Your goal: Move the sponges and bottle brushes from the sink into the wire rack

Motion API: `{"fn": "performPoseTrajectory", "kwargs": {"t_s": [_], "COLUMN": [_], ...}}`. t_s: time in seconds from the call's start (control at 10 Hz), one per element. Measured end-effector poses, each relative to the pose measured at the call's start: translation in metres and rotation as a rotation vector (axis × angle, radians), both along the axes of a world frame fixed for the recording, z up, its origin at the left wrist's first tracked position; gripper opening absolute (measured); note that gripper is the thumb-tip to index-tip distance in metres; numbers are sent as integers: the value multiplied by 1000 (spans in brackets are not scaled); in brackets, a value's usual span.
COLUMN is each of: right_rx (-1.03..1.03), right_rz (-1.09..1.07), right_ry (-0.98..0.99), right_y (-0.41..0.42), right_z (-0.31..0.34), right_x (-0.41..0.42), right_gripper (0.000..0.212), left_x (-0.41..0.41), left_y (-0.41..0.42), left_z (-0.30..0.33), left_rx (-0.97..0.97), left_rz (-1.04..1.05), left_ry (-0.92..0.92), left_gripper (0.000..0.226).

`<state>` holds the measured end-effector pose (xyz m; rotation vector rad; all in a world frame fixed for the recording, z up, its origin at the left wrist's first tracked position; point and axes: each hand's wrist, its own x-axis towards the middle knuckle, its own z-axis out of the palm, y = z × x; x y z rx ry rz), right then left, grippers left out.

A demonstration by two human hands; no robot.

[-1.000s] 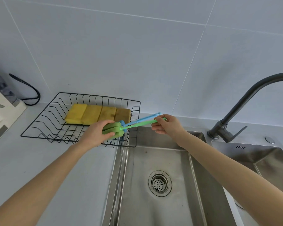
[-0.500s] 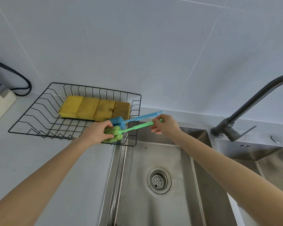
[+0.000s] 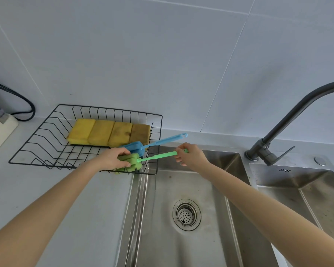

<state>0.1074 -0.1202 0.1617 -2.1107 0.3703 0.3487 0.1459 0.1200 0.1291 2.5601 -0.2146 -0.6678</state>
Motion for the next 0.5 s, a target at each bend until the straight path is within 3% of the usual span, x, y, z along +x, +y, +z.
{"fn": "performPoseTrajectory", "kwargs": {"t_s": [0.1, 0.5], "right_rx": [-111, -307], "right_rz": [47, 191], "right_ry": [-12, -113], "right_y": [-2, -13], "right_z": [4, 41], "right_x": [-4, -26], "right_gripper": [30, 43], "left_x": [-1, -21], "left_y": [3, -11], "left_z": [9, 36], "left_rx": [-30, 45], "left_rz": [11, 24], "left_ry": [11, -77], "left_gripper": [31, 44]}}
